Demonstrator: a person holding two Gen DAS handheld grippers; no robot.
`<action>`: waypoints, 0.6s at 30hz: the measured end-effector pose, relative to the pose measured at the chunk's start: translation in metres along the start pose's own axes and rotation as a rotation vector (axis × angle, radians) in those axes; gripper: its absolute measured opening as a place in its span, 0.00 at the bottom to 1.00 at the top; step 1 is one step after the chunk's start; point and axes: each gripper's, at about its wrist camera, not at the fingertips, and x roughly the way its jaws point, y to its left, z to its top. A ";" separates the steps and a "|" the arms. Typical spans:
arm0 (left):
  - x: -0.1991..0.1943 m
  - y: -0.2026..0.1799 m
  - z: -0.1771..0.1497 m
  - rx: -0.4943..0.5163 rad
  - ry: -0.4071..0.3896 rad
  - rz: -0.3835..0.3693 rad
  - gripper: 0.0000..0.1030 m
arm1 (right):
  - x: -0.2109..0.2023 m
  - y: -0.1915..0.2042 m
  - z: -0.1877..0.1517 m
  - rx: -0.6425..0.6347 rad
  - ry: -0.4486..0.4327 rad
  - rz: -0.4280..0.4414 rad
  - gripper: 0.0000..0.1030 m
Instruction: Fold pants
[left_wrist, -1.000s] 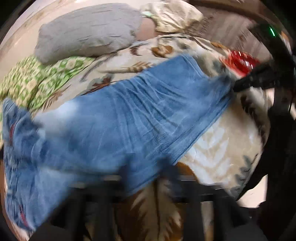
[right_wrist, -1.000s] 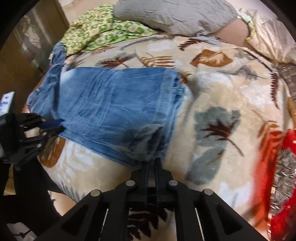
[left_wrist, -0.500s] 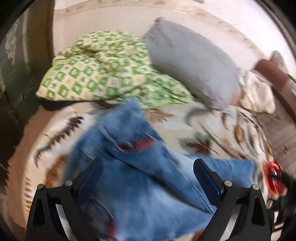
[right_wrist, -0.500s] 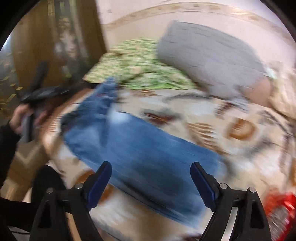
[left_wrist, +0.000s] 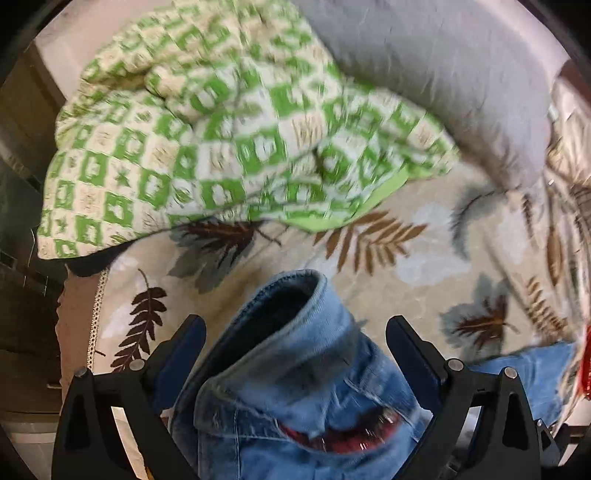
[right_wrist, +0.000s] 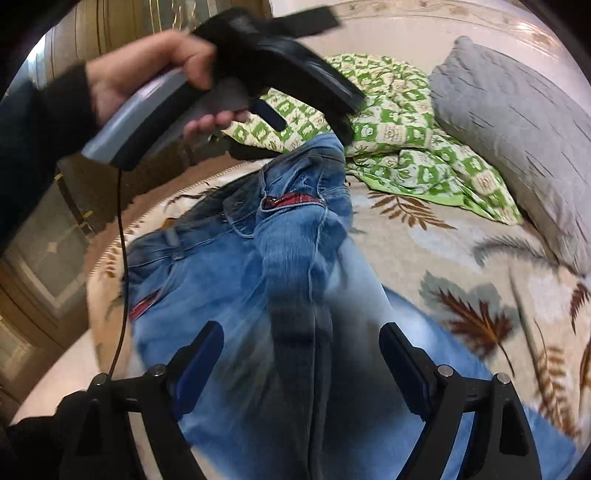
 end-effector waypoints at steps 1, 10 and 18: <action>0.006 -0.002 -0.001 0.016 0.009 -0.005 0.69 | 0.010 0.001 0.004 0.002 0.012 -0.005 0.71; -0.040 0.014 -0.041 0.058 -0.069 -0.097 0.16 | 0.020 0.005 0.005 -0.010 0.013 -0.023 0.10; -0.116 0.072 -0.153 -0.043 -0.248 -0.307 0.16 | -0.033 0.059 -0.023 -0.257 -0.116 -0.108 0.10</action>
